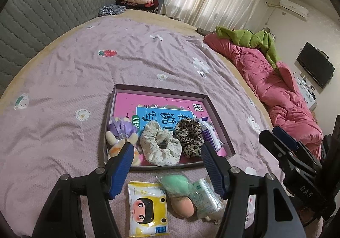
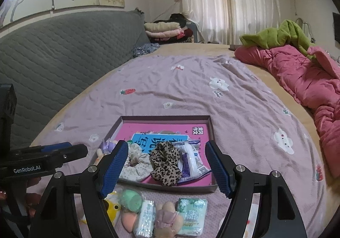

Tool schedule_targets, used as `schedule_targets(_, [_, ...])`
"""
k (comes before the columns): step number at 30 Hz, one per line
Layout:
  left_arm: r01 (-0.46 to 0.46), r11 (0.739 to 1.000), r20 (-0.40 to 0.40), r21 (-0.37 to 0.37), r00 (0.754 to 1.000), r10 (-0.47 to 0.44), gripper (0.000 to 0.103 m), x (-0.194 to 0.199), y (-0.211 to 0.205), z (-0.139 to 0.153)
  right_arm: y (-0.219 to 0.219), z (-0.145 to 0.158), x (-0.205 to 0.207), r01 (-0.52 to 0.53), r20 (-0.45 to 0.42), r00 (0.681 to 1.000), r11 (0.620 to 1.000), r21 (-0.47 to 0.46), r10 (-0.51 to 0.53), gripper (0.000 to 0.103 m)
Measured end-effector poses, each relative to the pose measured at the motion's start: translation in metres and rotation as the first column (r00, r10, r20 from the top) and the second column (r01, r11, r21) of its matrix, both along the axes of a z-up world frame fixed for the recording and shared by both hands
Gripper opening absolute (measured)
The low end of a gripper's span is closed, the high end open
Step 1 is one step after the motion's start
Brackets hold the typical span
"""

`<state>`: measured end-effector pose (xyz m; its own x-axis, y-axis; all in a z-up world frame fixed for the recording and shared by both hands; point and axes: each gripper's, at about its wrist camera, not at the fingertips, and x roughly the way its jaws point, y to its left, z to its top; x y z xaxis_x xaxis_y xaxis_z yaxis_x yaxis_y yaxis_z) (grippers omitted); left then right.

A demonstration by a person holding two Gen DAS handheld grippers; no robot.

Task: Organize soft objects
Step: 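Move both tools down toward the items lying beside the tray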

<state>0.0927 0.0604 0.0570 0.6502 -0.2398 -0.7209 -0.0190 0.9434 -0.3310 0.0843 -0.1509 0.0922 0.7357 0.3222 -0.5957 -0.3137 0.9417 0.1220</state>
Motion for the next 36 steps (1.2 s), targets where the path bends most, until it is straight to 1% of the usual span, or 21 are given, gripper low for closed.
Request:
schedule_targets(5, [-0.001, 1.0, -0.004, 0.004, 1.0, 0.001, 0.065, -0.008, 0.0, 0.0, -0.007, 0.002, -0.007, 0.008, -0.006, 1.0, 1.0, 0.01, -0.008, 0.076])
schedule_targets(11, [0.0, 1.0, -0.014, 0.002, 1.0, 0.0, 0.065, -0.019, 0.003, -0.004, -0.014, 0.003, -0.019, 0.017, 0.0, 1.0, 1.0, -0.003, -0.017, 0.076])
schedule_targets(16, [-0.001, 1.0, -0.018, 0.005, 1.0, 0.002, 0.065, -0.027, 0.006, -0.006, -0.016, 0.001, -0.032, 0.027, 0.026, 0.999, 0.998, -0.061, -0.026, 0.076])
schedule_targets(21, [-0.011, 1.0, -0.023, 0.009, 1.0, 0.011, 0.065, -0.036, 0.009, -0.009, -0.026, -0.008, -0.04, 0.026, 0.001, 1.0, 0.999, -0.041, -0.026, 0.076])
schedule_targets(26, [-0.014, 1.0, -0.034, 0.008, 0.999, 0.014, 0.065, -0.043, 0.012, -0.012, -0.028, -0.017, -0.046, 0.023, -0.021, 0.999, 0.998, -0.064, -0.024, 0.076])
schedule_targets(29, [-0.017, 1.0, -0.039, 0.009, 0.999, 0.017, 0.065, -0.047, 0.015, -0.013, -0.031, -0.02, -0.049, 0.03, -0.037, 0.999, 0.999, -0.045, -0.032, 0.076])
schedule_targets(36, [-0.023, 1.0, -0.058, 0.008, 0.998, 0.023, 0.065, -0.057, 0.022, -0.022, -0.026, -0.023, -0.055, 0.021, -0.034, 0.999, 0.998, -0.066, -0.023, 0.076])
